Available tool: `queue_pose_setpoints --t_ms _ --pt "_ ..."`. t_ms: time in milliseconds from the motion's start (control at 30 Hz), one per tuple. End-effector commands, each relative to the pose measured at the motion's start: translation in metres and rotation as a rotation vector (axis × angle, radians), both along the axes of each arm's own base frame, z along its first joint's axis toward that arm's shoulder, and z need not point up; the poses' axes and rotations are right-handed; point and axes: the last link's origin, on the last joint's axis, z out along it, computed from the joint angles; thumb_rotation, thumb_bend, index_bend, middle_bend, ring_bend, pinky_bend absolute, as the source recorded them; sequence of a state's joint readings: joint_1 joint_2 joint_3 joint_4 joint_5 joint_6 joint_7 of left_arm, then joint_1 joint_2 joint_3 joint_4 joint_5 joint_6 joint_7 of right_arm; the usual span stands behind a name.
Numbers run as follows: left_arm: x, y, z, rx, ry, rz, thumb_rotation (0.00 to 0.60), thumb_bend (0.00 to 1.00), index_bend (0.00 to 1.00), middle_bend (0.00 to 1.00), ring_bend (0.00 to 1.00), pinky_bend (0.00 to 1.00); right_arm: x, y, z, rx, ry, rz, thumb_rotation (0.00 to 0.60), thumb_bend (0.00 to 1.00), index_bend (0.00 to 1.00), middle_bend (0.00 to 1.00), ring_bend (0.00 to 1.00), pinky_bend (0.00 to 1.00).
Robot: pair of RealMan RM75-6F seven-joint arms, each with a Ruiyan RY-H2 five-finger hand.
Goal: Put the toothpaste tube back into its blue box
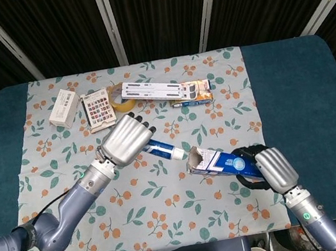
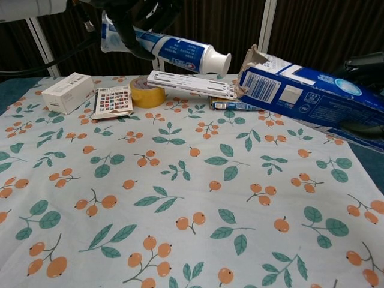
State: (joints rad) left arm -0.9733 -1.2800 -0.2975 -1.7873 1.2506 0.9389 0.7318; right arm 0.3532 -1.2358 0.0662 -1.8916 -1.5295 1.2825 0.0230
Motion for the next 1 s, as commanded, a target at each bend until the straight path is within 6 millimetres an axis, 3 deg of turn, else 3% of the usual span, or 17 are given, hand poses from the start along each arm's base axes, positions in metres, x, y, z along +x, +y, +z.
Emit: queue_pose_setpoints --t_ms 33,533,733,1000 --pt "0.014 -0.002 -0.008 -0.002 -0.016 -0.011 0.600 0.40 0.71 0.71 0.62 0.65 0.000 0.000 0.000 0.002 -0.002 0.000 0.600 0.35 0.37 0.48 0.42 0.40" --pt "0.036 -0.005 -0.033 -0.005 -0.012 -0.025 0.600 0.40 0.71 0.71 0.62 0.65 0.002 0.000 0.000 0.014 -0.016 -0.003 0.600 0.35 0.37 0.48 0.42 0.40" --pt "0.053 -0.005 -0.036 0.075 0.139 -0.197 0.600 0.40 0.71 0.71 0.62 0.65 0.001 0.001 -0.003 0.031 -0.016 -0.010 0.600 0.35 0.37 0.48 0.42 0.40" --pt "0.075 -0.013 -0.041 0.106 0.196 -0.345 0.600 0.40 0.70 0.70 0.61 0.64 0.001 0.000 -0.002 0.035 -0.051 -0.037 0.600 0.35 0.37 0.48 0.42 0.40"
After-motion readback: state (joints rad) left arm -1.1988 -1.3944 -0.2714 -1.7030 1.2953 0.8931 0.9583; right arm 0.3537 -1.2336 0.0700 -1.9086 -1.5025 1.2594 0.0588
